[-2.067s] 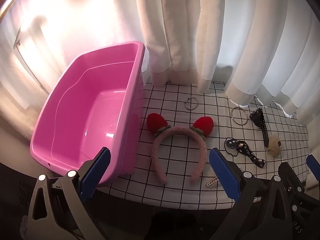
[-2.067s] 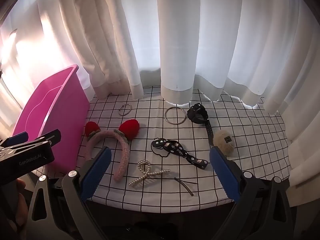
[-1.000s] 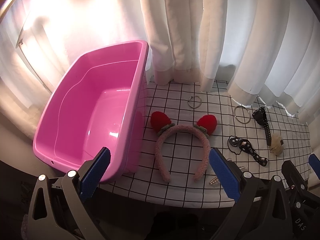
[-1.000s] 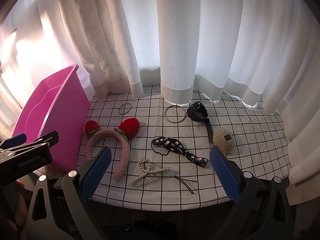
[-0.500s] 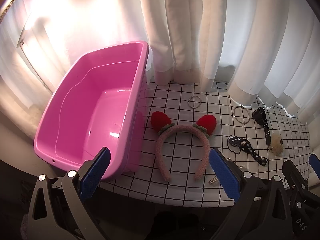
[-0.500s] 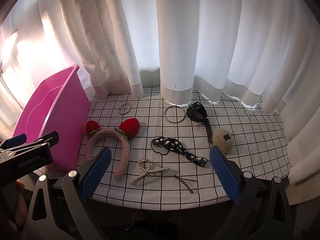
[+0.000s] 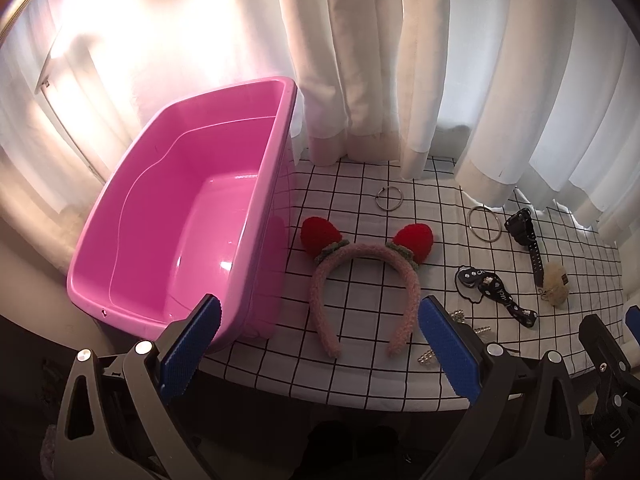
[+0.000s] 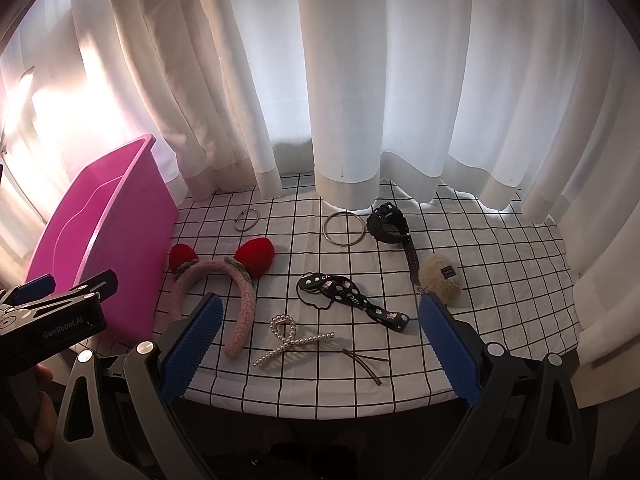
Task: Organize jewelry
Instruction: 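Grasp the pink strawberry headband with the left gripper while the right grasps the beige pom-pom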
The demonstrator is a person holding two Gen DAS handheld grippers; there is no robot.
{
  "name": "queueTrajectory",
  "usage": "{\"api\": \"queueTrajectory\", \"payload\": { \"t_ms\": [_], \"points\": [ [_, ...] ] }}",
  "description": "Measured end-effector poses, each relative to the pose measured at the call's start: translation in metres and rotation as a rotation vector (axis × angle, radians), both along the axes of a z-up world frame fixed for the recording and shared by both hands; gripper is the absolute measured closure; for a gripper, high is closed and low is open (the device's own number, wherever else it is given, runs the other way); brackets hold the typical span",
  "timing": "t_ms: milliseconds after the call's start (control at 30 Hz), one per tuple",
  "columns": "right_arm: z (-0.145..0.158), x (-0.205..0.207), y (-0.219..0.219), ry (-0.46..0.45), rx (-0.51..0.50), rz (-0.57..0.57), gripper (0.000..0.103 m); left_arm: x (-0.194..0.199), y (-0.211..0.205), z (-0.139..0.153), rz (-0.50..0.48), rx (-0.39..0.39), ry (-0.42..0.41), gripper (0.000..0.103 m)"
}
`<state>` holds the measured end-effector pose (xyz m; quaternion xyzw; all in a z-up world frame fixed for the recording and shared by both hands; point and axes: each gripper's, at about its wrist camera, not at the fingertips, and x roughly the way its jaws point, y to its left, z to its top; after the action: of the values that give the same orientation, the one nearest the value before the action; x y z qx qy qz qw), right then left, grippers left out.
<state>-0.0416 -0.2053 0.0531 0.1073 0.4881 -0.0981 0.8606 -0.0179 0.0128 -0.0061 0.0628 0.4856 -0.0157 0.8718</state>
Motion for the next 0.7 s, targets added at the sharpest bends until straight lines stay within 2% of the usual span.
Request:
{"api": "queueTrajectory", "payload": {
  "t_ms": [167,333,433,567,700],
  "points": [
    [-0.012,-0.014,-0.024,0.011,0.027,-0.022,0.009,-0.003,-0.008,-0.019,-0.024,0.000,0.041,0.006],
    [-0.034,-0.027,-0.050,0.022,0.075,-0.025,0.009,-0.008,-0.026,-0.045,-0.091,-0.040,0.070,0.006],
    [-0.051,-0.031,-0.067,0.032,0.089,-0.026,0.009,-0.007,-0.037,-0.064,-0.108,-0.021,0.065,0.006],
    [-0.073,-0.031,-0.091,0.048,0.055,-0.043,0.009,0.006,-0.046,-0.091,-0.090,0.017,0.059,0.006],
    [-0.100,-0.021,-0.118,0.058,0.031,-0.043,0.009,0.020,-0.045,-0.117,-0.047,-0.040,0.094,0.006]
  ]
}}
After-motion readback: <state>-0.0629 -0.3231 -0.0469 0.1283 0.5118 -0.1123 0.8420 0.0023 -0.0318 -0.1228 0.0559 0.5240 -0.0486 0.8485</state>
